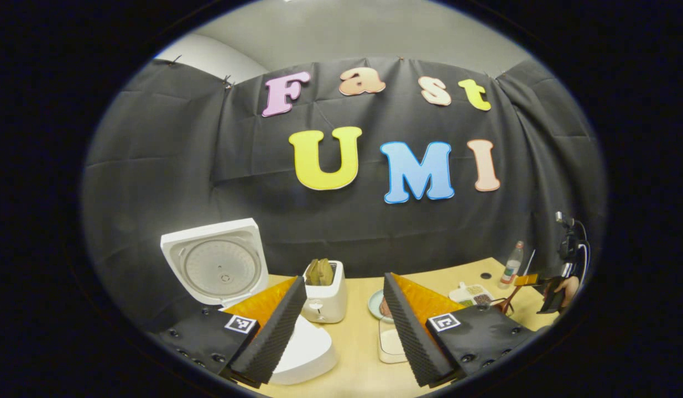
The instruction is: Close the left gripper, press the button to open the rice cooker; take a wooden spoon from the chopstick holder with the right hand, scoop a spoonful of rice and pour it into the rice cooker, then put the wooden spoon back into the chopstick holder.
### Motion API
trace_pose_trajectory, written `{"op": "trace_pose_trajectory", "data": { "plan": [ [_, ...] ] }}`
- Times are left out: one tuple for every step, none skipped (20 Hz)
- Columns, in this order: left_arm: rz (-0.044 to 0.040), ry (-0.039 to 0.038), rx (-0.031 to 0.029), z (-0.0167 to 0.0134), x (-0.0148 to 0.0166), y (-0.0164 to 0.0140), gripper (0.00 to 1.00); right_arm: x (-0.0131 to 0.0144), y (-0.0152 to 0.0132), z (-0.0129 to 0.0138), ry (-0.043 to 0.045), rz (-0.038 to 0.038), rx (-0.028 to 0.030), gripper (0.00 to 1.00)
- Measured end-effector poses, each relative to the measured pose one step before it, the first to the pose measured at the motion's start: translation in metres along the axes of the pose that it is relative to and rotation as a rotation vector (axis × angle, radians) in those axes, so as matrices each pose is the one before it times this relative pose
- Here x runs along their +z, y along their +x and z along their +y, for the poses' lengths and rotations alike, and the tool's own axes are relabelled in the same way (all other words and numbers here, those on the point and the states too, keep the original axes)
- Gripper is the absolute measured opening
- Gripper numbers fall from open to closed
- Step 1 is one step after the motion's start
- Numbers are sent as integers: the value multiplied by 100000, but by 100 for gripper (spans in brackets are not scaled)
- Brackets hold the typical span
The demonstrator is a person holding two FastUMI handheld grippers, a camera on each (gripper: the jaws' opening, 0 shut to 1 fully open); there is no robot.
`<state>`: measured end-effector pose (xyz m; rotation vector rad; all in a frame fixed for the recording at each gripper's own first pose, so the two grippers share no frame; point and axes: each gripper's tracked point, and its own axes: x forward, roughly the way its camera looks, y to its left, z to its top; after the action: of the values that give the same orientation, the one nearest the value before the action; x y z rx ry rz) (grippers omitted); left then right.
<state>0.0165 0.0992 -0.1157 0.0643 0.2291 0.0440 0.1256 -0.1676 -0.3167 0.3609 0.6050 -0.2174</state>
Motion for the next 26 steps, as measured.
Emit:
{"op": "trace_pose_trajectory", "data": {
  "plan": [
    [694,-164,151,-64,-260,144,97,-179,819,-348,359,649,-1172,98],
    [950,-786,-245,-132,-276,143,97,-191,754,-2,872,573,197,89],
    [932,-1357,-436,-230,-371,193,97,-8,352,346,1293,120,1107,85],
    [680,-1301,-13,-53,-150,14,97,11,147,101,320,321,400,80],
    [132,-1017,-44,71,-63,114,96,4,-57,147,-459,-165,657,74],
    [-93,-1019,157,45,-23,48,96,-23,339,429,783,-237,1438,48],
    [-284,-673,149,127,114,9,97,31,-505,847,1058,342,4465,36],
    [-269,-634,192,81,94,-8,96,162,-46,651,830,-282,1974,32],
    [32,-788,-182,119,120,-53,99,-314,39,199,2868,130,1703,27],
    [26,-1173,-397,-25,-62,-25,96,60,-181,288,902,501,-103,18],
    [66,-1079,32,85,82,13,96,64,431,195,1553,-742,207,14],
    [-239,-950,264,269,49,-154,96,144,-327,575,-98,-854,1411,10],
    [-511,-928,109,224,231,-172,97,431,-449,338,-1015,-2143,510,9],
    [-796,-804,-21,108,267,-125,97,618,-429,525,-601,-2077,1035,10],
    [-1076,-475,-238,45,300,-232,97,436,-497,295,107,-2406,655,10],
    [-338,-609,-880,-58,239,-198,99,697,-376,435,306,-1613,1082,9],
    [-231,-912,-1317,-210,191,-171,96,472,-496,237,324,-1145,561,9],
    [-866,-533,-828,-109,344,-296,96,581,-606,325,-36,-981,562,9],
    [-1201,-112,-614,-2,529,-292,99,737,-706,543,-281,-1974,911,9],
    [-1648,211,-219,-15,536,-328,99,835,-791,578,-904,-1736,872,9],
    [-2108,623,177,56,653,-380,99,597,-790,810,-1340,-1546,1394,9],
    [-2481,875,184,53,734,-375,96,680,-761,1145,-1338,-1576,2173,9],
    [-2322,1195,656,54,673,-335,96,497,-615,1423,-1572,-1266,2777,9],
    [-2104,1656,1080,218,676,-276,96,520,-556,1567,-1223,-970,3032,10],
    [-1671,1827,1102,191,365,-311,97,371,-436,1667,-1421,-756,3007,9],
    [-1012,1422,27,-40,359,-311,96,256,-352,1618,-1338,-651,2973,9]
  ]
}}
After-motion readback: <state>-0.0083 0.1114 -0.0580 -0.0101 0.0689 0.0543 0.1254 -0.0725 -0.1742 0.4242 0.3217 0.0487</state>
